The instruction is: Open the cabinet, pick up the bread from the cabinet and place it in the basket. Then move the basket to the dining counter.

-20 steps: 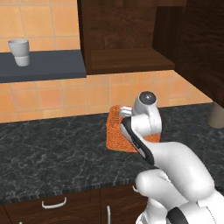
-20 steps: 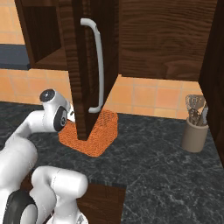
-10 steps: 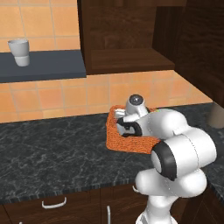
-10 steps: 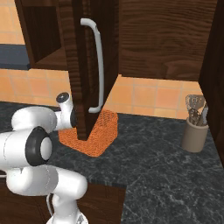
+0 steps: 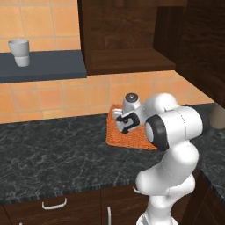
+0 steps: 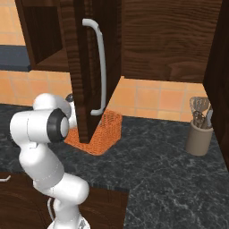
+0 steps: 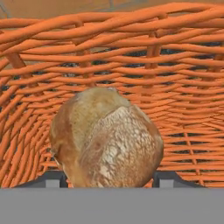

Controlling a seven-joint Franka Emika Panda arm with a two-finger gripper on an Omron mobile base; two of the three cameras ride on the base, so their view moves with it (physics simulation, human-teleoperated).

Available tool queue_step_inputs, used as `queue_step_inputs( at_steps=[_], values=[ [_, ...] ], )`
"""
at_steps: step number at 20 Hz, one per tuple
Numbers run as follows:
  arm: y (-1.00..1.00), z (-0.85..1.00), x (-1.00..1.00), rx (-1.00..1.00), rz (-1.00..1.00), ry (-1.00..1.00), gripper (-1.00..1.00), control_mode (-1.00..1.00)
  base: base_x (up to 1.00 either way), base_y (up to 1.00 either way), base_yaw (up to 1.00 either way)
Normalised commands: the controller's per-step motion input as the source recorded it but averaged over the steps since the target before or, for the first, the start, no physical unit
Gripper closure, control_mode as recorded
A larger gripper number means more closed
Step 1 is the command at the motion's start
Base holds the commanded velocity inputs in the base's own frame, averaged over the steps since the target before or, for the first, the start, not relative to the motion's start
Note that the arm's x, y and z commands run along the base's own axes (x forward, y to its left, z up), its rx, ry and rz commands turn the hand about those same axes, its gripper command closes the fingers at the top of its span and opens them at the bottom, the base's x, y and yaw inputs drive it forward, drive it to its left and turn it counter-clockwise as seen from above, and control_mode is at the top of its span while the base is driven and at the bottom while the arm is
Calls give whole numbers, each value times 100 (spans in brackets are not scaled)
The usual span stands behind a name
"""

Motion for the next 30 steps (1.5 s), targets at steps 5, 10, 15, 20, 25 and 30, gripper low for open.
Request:
queue_step_inputs(
  at_steps=[5, 10, 15, 20, 25, 30],
  values=[
    [0, -2, 7, 0, 0, 4, -100, -100, 0, 0, 0],
    [12, 12, -48, 0, 0, 0, -100, -100, 0, 0, 0],
    [1, 64, -67, 0, 0, -4, -100, -100, 0, 0, 0],
    [13, 70, -95, -1, 4, -8, -100, -100, 0, 0, 0],
    [35, 58, -81, -4, 21, -1, -100, -100, 0, 0, 0],
    [23, 19, -31, -10, 39, 6, -100, -100, 0, 0, 0]
  ],
)
